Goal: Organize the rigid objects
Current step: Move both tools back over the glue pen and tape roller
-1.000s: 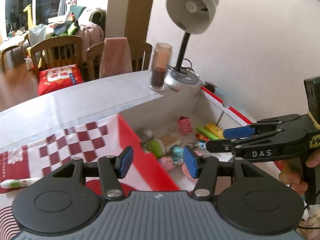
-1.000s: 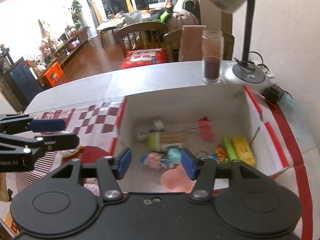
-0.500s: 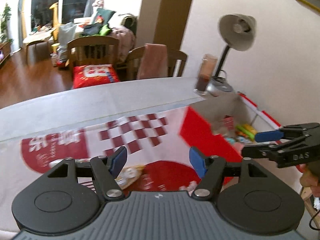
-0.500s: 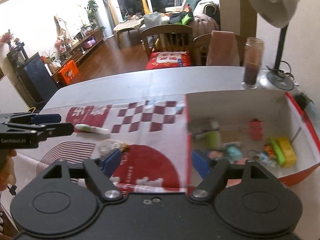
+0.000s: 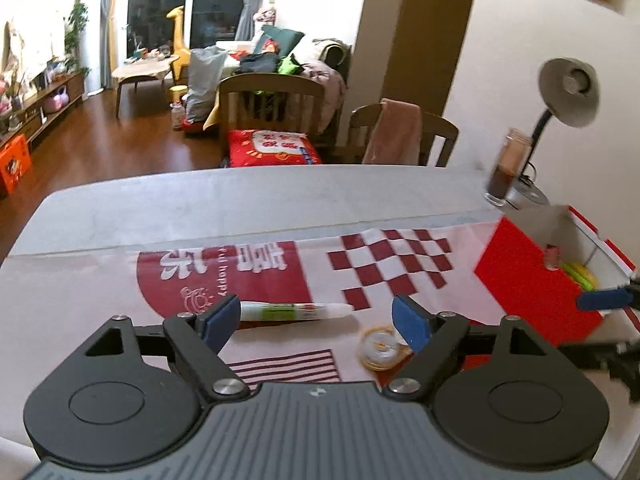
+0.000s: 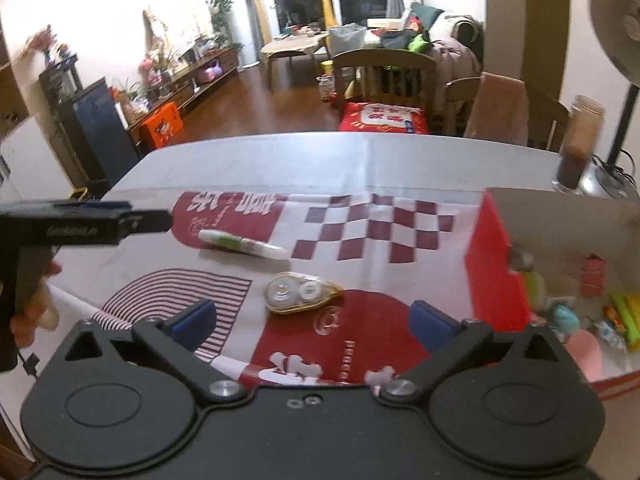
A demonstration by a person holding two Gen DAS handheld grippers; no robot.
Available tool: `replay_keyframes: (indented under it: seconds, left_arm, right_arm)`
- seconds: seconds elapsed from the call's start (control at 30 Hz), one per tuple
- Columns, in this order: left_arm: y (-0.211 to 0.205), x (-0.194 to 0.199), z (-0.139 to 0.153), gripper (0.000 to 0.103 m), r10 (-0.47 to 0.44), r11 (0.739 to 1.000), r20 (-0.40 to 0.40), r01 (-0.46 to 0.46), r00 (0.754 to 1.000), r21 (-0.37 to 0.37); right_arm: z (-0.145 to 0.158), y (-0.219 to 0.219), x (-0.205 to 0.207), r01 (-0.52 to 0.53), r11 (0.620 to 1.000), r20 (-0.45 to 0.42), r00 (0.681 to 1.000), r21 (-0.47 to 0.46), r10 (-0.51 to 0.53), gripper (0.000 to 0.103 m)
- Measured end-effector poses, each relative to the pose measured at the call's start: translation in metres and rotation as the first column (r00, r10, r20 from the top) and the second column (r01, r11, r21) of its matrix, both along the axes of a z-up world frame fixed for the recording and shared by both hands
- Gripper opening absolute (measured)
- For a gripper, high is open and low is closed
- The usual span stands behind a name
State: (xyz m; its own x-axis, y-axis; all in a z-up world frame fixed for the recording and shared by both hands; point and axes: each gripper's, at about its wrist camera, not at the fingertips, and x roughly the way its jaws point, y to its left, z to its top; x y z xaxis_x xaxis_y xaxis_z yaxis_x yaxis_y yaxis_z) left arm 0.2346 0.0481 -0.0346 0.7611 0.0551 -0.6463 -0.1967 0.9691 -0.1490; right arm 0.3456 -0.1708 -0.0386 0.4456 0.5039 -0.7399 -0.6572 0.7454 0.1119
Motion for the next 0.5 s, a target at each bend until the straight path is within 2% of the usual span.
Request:
replay_keyframes:
  seconds: [0.17,0.37,0.5]
  left_arm:
    - [0.02,0.012,-0.021,0.083,-0.009,1.0,-0.016,0.009,1.0,0.006]
    - [0.036,0.029,-0.049,0.083,-0.09,0.996,-0.038,0.09,0.995,0.009]
    - [0.044,0.042,-0.063,0.083,-0.128,0.992,-0.038,0.128,0.991,0.008]
  right_arm:
    - [-0.015,0.022,-0.004,-0.005,1.0,-0.007,1.0,-0.011,0.005,0.103]
    - [-0.033,0.042,0.001,0.012,1.0,-0.03,0.999,-0.027,-0.013,0.103]
    - [-0.048,0.054,0.009,0.044,0.998,-0.075,0.996,-0.04,-0.046,0.103]
